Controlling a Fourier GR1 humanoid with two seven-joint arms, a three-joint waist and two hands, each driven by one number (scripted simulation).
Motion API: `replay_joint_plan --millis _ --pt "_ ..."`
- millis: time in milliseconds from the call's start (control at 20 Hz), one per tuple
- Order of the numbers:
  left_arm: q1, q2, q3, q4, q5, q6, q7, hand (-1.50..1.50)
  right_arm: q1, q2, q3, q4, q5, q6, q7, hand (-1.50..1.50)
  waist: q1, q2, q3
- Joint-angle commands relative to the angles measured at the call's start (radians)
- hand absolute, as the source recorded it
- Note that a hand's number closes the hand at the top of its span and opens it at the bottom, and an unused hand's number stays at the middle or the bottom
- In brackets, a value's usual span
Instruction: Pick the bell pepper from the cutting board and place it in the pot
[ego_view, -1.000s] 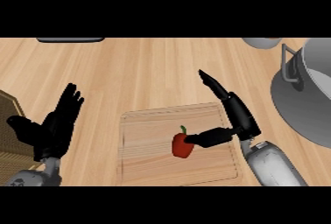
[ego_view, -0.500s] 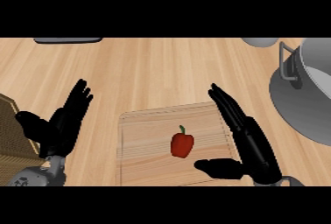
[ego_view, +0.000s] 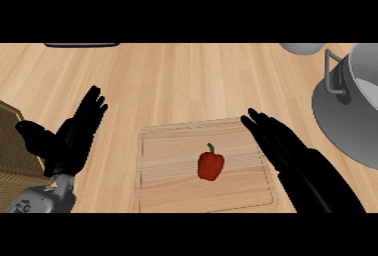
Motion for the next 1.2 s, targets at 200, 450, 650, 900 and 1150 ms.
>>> replay_joint_plan --millis 200,450,650,900,1150 --pt "-0.011 -0.018 -0.007 0.004 -0.017 -0.018 0.000 0.00 -0.233 0.156 0.024 0.043 -0.135 0.239 0.467 -1.50 0.024 0.007 0.000" --pt "0.004 -0.037 -0.004 -0.011 -0.028 -0.009 0.004 0.00 -0.296 0.226 0.012 0.146 -0.134 0.225 0.519 -1.50 0.021 0.007 0.002" --pt "0.034 -0.037 -0.018 -0.018 -0.044 -0.021 -0.007 0.00 -0.248 0.214 0.028 0.243 -0.141 0.226 0.468 -1.50 0.023 0.008 0.002" --pt "-0.012 -0.032 0.013 0.007 -0.037 -0.033 0.023 0.00 -0.197 0.208 0.088 0.247 -0.118 0.259 0.494 -1.50 0.010 0.007 0.003" --pt "-0.023 -0.059 0.006 0.000 -0.058 -0.024 0.022 0.00 -0.217 0.241 0.081 0.283 -0.065 0.257 0.506 -1.50 0.012 0.008 0.003"
